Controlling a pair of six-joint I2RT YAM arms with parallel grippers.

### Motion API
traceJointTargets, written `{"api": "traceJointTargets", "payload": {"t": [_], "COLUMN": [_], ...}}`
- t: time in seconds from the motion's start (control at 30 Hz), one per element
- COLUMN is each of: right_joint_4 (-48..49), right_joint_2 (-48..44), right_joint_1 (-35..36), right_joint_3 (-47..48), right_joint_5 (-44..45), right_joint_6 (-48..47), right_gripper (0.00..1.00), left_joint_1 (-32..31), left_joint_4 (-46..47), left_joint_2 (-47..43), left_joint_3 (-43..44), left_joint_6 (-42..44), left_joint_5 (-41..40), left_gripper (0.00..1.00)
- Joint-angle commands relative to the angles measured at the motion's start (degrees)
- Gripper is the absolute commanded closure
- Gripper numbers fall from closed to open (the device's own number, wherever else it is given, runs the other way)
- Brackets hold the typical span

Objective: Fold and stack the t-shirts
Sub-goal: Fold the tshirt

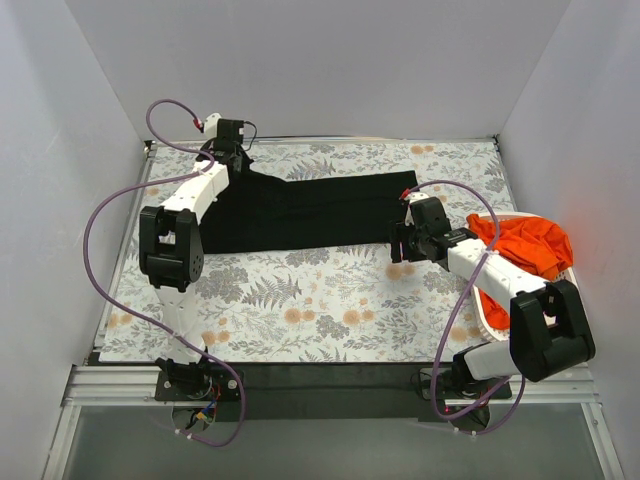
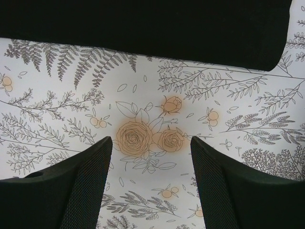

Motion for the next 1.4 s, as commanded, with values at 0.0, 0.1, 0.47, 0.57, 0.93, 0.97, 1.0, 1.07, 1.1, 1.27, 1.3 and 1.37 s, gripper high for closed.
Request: {"api": "traceJointTargets", "payload": {"t": [0.0, 0.1, 0.47, 0.57, 0.93, 0.97, 1.0, 1.07, 1.1, 1.27, 1.3, 1.37], "right_joint_4": [2.0, 2.1, 2.1, 2.1, 2.5, 2.6, 2.7, 2.8, 2.9, 3.3, 3.4, 3.5], "right_joint_2": [1.0, 1.8, 2.1, 2.0, 1.3, 1.3, 1.3, 1.2, 1.3, 1.4, 1.4, 1.6], "right_joint_1": [0.2, 0.2, 0.2, 0.2, 0.2, 0.2, 0.2, 0.2, 0.2, 0.2, 0.3, 0.2], "right_joint_3": [2.8, 3.6, 3.8, 3.6, 2.3, 2.2, 2.2, 2.1, 1.9, 1.4, 1.4, 1.4], "right_joint_5": [1.6, 1.7, 1.2, 1.0, 1.1, 1.0, 1.0, 1.1, 1.1, 1.0, 0.9, 0.8], "right_joint_6": [-0.3, -0.3, -0.4, -0.3, -0.4, -0.4, -0.4, -0.4, -0.4, -0.4, -0.4, -0.4], "right_gripper": [0.38, 0.38, 0.38, 0.38, 0.39, 0.39, 0.39, 0.39, 0.39, 0.39, 0.39, 0.39], "left_joint_1": [0.9, 1.1, 1.1, 1.1, 1.7, 2.1, 2.4, 2.8, 3.3, 4.3, 4.4, 4.6], "left_joint_4": [2.4, 2.9, 3.0, 2.9, 1.4, 1.4, 1.4, 1.5, 1.5, 1.7, 1.9, 1.9], "left_joint_2": [-1.0, -1.3, -5.6, -6.4, -13.8, -14.4, -15.0, -16.2, -16.5, -17.5, -17.5, -17.2], "left_joint_3": [1.0, -0.2, -6.2, -7.1, -13.9, -14.9, -15.7, -18.2, -19.0, -24.0, -25.4, -26.6], "left_joint_6": [-0.5, -0.5, -1.3, -1.3, -2.8, -3.1, -3.3, -3.5, -3.6, -4.5, -4.7, -5.1], "left_joint_5": [0.8, 1.3, 4.8, 5.2, 6.6, 6.7, 7.0, 7.3, 7.4, 9.3, 9.3, 9.4], "left_gripper": [1.00, 1.00, 1.00, 1.00, 1.00, 1.00, 1.00, 1.00, 1.00, 1.00, 1.00, 1.00]}}
